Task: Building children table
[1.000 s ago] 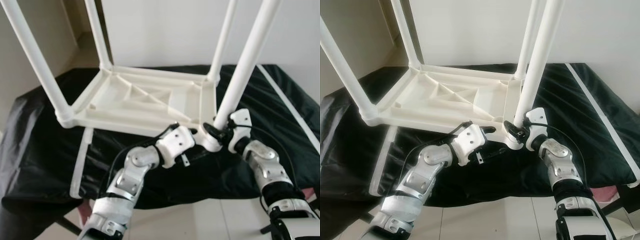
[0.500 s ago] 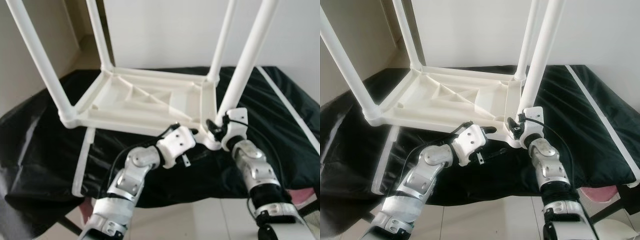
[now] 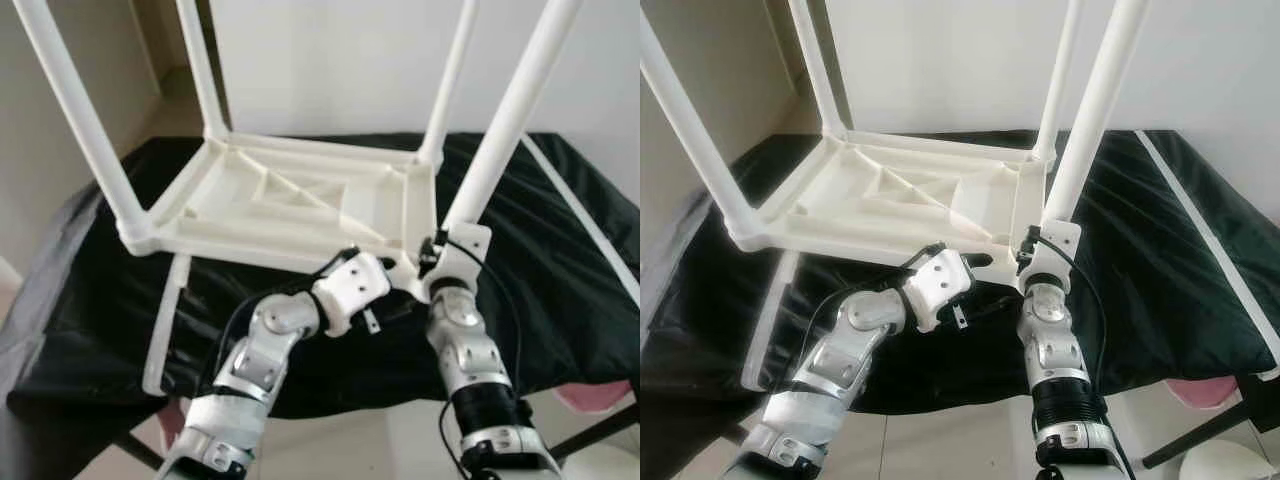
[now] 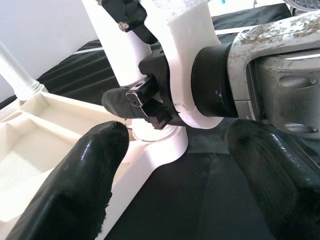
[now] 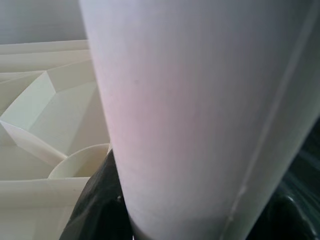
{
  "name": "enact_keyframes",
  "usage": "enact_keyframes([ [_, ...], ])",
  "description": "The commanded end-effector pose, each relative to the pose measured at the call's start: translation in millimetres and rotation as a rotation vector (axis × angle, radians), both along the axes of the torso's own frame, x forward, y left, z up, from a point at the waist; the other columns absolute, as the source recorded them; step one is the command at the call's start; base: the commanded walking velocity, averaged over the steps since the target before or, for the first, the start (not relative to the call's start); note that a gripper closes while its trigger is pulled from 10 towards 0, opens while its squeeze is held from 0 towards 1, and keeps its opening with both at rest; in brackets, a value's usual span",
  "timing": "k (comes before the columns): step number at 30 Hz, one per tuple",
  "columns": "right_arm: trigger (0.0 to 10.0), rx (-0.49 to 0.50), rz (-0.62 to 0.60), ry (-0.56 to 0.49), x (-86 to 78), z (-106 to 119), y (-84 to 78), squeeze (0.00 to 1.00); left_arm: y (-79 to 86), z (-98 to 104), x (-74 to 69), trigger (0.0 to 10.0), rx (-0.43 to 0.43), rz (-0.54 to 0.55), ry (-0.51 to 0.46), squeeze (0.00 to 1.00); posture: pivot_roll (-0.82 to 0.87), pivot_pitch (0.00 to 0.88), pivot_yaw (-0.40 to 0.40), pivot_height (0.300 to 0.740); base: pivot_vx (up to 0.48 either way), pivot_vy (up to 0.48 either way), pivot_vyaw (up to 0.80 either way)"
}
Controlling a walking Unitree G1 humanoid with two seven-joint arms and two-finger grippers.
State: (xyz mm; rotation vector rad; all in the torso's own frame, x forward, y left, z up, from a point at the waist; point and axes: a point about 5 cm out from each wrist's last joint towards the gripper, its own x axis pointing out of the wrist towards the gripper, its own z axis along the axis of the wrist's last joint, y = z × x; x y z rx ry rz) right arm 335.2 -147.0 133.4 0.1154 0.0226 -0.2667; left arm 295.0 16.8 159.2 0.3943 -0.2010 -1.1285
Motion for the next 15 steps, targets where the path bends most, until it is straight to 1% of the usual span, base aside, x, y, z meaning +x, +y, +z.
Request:
enact_keyframes([
  [1,10.0,0.061,-0.028,0.088,-5.0,-18.1,-4.6,0.00,1.9,0.3,3.2,10.0,-0.029,0.106,-0.019,0.00,-0.05,0.000,0.005,0.740,0.000,0.000,0.00],
  [3,10.0,0.057,-0.030,0.089,-5.2,-17.6,-4.8,0.00,2.4,0.2,3.3,10.0,-0.029,0.108,-0.019,0.00,-0.05,0.000,0.005,0.740,0.000,0.000,0.00],
  [6,10.0,0.063,-0.006,0.090,-7.2,-18.3,5.0,0.00,3.1,0.0,3.7,10.0,-0.030,0.115,-0.018,0.00,-0.05,0.000,0.005,0.740,0.000,0.000,0.00],
  [15,10.0,0.054,0.004,0.065,-9.4,-14.2,7.4,0.00,1.7,-0.9,2.1,10.0,-0.030,0.107,-0.016,0.00,-0.05,0.000,0.005,0.740,0.000,0.000,0.00],
])
